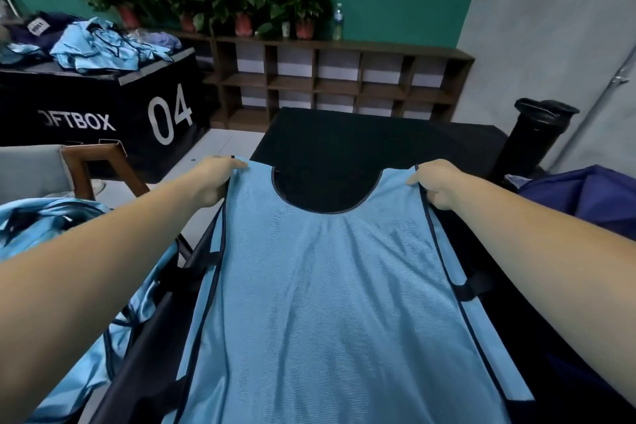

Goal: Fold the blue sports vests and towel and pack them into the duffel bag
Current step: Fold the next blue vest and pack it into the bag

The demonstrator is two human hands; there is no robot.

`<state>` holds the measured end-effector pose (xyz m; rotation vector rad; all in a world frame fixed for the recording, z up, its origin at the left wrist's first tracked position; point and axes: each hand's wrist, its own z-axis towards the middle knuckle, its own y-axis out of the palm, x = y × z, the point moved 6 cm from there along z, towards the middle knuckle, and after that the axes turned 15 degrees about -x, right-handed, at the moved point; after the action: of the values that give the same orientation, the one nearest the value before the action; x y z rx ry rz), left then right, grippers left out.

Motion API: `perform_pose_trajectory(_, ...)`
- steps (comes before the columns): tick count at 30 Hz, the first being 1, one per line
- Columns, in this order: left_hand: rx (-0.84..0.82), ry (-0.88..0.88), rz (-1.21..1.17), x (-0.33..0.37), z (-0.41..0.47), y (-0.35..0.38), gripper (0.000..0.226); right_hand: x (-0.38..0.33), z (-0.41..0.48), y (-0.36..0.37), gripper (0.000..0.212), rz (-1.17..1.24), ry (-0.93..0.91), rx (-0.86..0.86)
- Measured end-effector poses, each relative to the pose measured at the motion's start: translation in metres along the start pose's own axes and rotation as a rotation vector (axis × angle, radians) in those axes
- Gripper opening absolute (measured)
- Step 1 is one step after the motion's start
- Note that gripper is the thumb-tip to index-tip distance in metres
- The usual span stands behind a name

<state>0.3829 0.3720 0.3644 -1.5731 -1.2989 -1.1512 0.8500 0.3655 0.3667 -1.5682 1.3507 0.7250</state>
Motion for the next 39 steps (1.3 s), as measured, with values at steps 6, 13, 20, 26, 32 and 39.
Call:
perform_pose_trajectory(6, 0.019, 0.020, 0.052, 0.013, 0.019, 0.003, 0.027, -0.002, 0.035, -0.026, 0.016, -0.207, -0.012, 0.068)
perform_pose_trajectory(13, 0.016, 0.038, 0.098, 0.028, 0.036, 0.013, 0.030, -0.027, 0.024, -0.022, 0.038, -0.285, -0.076, 0.079)
perform_pose_trajectory(20, -0.101, 0.053, 0.081, 0.035, 0.048, 0.025, 0.031, -0.018, 0.034, -0.021, 0.052, 0.082, -0.066, -0.048)
perform_pose_trajectory(26, -0.005, 0.008, 0.099, 0.026, 0.046, 0.017, 0.060, -0.018, 0.032, -0.019, 0.095, 0.039, -0.078, -0.091)
perform_pose_trajectory(32, 0.063, 0.036, 0.323, 0.032, 0.015, 0.016, 0.067, -0.035, -0.006, -0.010, 0.087, -0.293, -0.067, -0.013)
perform_pose_trajectory(39, 0.023, 0.179, 0.552, 0.043, -0.062, 0.048, 0.041, -0.050, -0.081, 0.008, 0.076, -0.547, -0.094, -0.018)
